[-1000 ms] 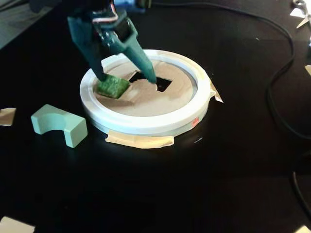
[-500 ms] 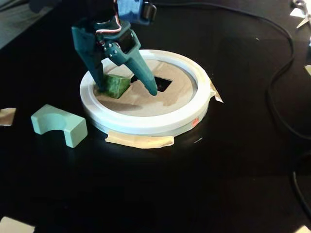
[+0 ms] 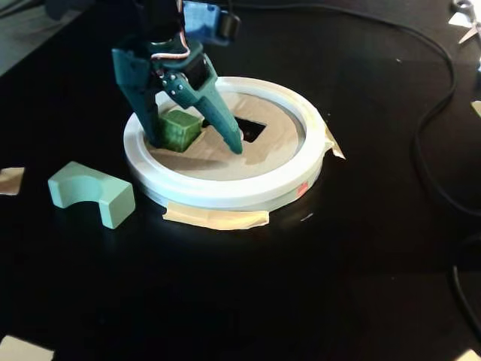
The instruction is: Pick up the square block and drop it in corresponding square shaped hole
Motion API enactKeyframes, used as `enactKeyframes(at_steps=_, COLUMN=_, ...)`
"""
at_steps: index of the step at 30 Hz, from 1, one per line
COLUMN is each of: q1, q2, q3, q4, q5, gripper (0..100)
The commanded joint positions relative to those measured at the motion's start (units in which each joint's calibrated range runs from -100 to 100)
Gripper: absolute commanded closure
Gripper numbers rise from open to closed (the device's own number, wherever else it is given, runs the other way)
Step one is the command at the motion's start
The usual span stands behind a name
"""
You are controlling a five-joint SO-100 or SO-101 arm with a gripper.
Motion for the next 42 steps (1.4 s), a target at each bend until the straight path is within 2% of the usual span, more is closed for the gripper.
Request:
enactKeyframes(at_steps=1, q1=5.25, q2=-11.27, q3=-3.69, q4=6.78, q5=1.12, gripper=0)
enactKeyframes(at_steps=13, q1=15.12, q2=-34.29, q3=-1.41, q4=20.83, q5=3.13, gripper=0)
enactKeyframes(at_steps=18, q1=23.23, q2=-54.35, q3=12.97, q4=20.22, q5=3.52, gripper=0)
enactKeyframes(at_steps=24, q1=39.34, q2=-84.81, q3=39.2, q4=11.49, q5=12.21, gripper=0)
enactKeyframes(at_steps=29, q1=40.71, q2=-101.82, q3=59.42, q4=0.05, q5=18.02, gripper=0)
enactKeyframes(at_steps=34, q1=40.71, q2=-108.54, q3=76.0, q4=-10.18, q5=18.46, gripper=0)
enactKeyframes(at_steps=42, q1=51.32, q2=-113.02, q3=87.84, q4=-11.09, q5=18.46, gripper=0)
